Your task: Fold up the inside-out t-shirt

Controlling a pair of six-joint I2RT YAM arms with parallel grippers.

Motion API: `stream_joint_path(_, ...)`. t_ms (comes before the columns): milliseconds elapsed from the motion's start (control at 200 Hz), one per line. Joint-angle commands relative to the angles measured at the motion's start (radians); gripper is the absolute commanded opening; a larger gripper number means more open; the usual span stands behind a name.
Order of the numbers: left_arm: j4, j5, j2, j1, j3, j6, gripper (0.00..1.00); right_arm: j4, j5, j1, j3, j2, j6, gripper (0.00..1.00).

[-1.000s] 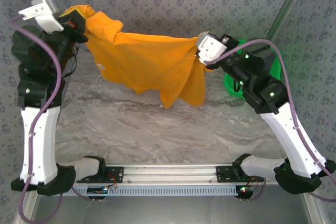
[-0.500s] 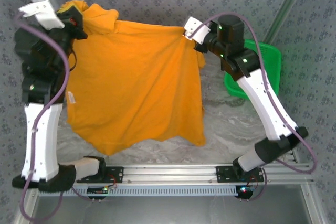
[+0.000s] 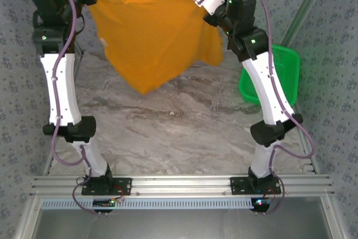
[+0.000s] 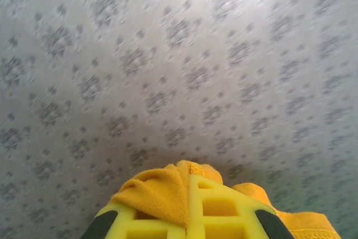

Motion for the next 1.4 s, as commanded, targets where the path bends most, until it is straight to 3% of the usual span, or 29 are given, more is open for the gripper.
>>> stream_joint_path(0,-0.043,0.073,-0.14,0.01,-0.096,-0.007,0.0,-0.019,0.056,0.046,-0.199,-0.158,-0.079,0.0)
stream_joint_path(80,0.018,0.084,-0.307,0.009,-0.419,0.004,0.0,0.106,0.064,0.084,-0.542,-0.323,-0.103,0.0)
stream_joint_path(175,0.23,0.09,-0.557,0.01,-0.916,-0.02,0.0,0.196,0.06,0.146,-0.887,-0.489,-0.046,0.0)
stream_joint_path(270,0.341,0.006,-0.811,0.01,-1.39,-0.165,0.0,0.212,0.103,0.263,-1.171,-0.601,-0.024,0.04)
stream_joint_path(315,0.329,-0.036,-0.916,0.01,-1.578,-0.304,0.12,0.177,0.098,0.32,-1.297,-0.634,0.002,0.13)
stream_joint_path(380,0.315,-0.04,-1.051,0.01,-1.825,-0.461,0.46,0.148,0.018,0.388,-1.441,-0.666,0.096,0.33)
stream_joint_path(415,0.298,-0.035,-1.122,0.01,-1.934,-0.521,0.55,0.117,-0.106,0.415,-1.497,-0.676,0.161,0.42)
stream_joint_path(470,0.228,-0.035,-1.219,0.01,-2.049,-0.542,0.64,0.05,-0.429,0.425,-1.563,-0.686,0.211,0.49)
stream_joint_path(515,0.145,-0.071,-1.29,0.01,-2.097,-0.545,0.64,0.012,-0.615,0.426,-1.588,-0.683,0.239,0.51)
stream_joint_path(570,0.092,-0.095,-1.358,0.01,-2.123,-0.517,0.65,0.0,-0.639,0.417,-1.605,-0.69,0.289,0.51)
stream_joint_path(690,0.086,-0.115,-1.367,0.01,-2.117,-0.472,0.62,0.064,-0.454,0.264,-1.621,-0.707,0.408,0.55)
stream_joint_path(805,0.201,-0.06,-1.196,0.009,-2.108,-0.496,0.59,0.158,-0.371,0.077,-1.567,-0.637,0.661,0.56)
stream_joint_path(860,0.262,-0.032,-1.091,0.003,-2.094,-0.499,0.59,0.158,-0.263,0.017,-1.533,-0.576,0.854,0.56)
stream_joint_path(930,0.312,-0.039,-0.963,-0.012,-2.058,-0.491,0.58,0.078,-0.155,-0.032,-1.466,-0.476,1.063,0.55)
stream_joint_path(1044,0.382,-0.084,-0.778,-0.057,-1.975,-0.424,0.58,0.031,-0.101,-0.054,-1.408,-0.331,1.23,0.49)
stream_joint_path(1124,0.402,-0.141,-0.666,-0.092,-1.904,-0.369,0.58,0.091,-0.082,-0.054,-1.435,-0.284,1.265,0.5)
stream_joint_path(1294,0.439,-0.173,-0.465,-0.106,-1.823,-0.322,0.58,0.086,-0.055,-0.072,-1.41,-0.158,1.152,0.54)
stream_joint_path(1339,0.455,-0.181,-0.418,-0.105,-1.818,-0.311,0.58,0.088,-0.049,-0.082,-1.408,-0.137,1.145,0.49)
stream_joint_path(1394,0.456,-0.2,-0.373,-0.103,-1.813,-0.303,0.57,0.093,-0.054,-0.09,-1.418,-0.128,1.159,0.35)
